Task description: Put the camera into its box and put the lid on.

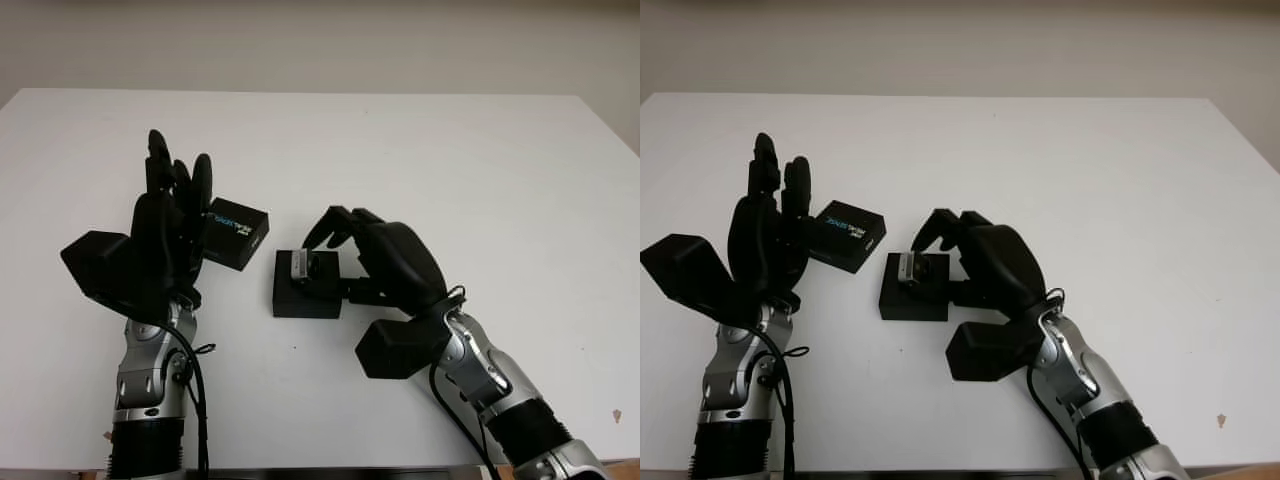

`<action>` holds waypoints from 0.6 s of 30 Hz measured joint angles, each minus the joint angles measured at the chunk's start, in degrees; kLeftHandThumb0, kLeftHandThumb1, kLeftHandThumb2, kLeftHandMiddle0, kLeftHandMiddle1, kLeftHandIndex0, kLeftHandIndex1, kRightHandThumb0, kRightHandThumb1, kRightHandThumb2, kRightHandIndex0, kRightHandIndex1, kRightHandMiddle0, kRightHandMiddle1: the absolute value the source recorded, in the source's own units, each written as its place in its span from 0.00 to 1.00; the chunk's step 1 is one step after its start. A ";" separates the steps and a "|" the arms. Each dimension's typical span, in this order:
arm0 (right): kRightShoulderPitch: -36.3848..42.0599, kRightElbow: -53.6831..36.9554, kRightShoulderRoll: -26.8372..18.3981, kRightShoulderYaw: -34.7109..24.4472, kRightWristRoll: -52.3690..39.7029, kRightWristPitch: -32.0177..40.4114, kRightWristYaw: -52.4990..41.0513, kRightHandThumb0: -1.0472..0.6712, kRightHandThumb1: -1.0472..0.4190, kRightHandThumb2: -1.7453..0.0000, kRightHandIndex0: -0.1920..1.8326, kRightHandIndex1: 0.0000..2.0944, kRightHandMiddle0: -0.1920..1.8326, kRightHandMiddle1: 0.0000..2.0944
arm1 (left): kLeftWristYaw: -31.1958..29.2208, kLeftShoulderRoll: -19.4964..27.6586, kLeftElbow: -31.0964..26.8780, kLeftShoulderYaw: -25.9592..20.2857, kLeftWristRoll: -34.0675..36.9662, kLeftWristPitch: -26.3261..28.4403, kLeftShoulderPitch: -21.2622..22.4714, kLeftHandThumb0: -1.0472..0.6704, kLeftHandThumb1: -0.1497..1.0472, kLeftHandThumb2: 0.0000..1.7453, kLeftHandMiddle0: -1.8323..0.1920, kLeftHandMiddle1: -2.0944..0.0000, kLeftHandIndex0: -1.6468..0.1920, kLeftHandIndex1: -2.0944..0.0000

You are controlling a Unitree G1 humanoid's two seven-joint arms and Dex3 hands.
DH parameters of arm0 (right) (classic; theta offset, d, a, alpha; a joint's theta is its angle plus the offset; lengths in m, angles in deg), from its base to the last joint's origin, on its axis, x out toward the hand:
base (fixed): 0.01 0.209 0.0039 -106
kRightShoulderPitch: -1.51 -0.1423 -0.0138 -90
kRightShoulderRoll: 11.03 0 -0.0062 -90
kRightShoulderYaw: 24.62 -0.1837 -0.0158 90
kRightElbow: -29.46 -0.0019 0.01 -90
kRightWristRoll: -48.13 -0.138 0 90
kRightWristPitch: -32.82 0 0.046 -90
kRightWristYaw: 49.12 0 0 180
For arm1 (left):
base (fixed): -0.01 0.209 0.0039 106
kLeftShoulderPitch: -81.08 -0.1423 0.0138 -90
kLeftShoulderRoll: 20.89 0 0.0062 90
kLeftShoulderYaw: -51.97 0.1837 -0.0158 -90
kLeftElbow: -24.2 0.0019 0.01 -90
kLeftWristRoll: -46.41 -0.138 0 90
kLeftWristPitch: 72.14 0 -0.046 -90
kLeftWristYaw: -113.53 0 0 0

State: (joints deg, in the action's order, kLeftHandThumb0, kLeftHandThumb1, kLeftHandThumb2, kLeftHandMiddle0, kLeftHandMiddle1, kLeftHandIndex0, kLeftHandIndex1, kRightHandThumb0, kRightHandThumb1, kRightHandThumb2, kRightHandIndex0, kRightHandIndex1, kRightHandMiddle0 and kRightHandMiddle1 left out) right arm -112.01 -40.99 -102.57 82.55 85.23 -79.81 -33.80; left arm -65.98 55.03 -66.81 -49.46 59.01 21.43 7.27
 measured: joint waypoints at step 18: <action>-2.05 -5.31 5.32 -5.11 -18.94 14.72 -19.27 0.42 0.01 0.97 0.23 0.58 0.55 1.00 | 0.66 0.04 -0.01 1.14 -1.41 0.39 0.00 0.24 1.00 0.20 1.00 1.00 1.00 1.00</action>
State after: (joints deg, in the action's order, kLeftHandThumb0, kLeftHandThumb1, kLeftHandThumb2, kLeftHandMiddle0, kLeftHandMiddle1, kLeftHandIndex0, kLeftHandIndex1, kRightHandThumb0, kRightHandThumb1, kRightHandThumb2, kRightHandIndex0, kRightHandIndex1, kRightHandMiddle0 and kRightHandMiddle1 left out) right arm -114.06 -46.29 -97.26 77.44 66.29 -65.09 -53.06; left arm -65.31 55.07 -66.82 -48.32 57.60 21.82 7.27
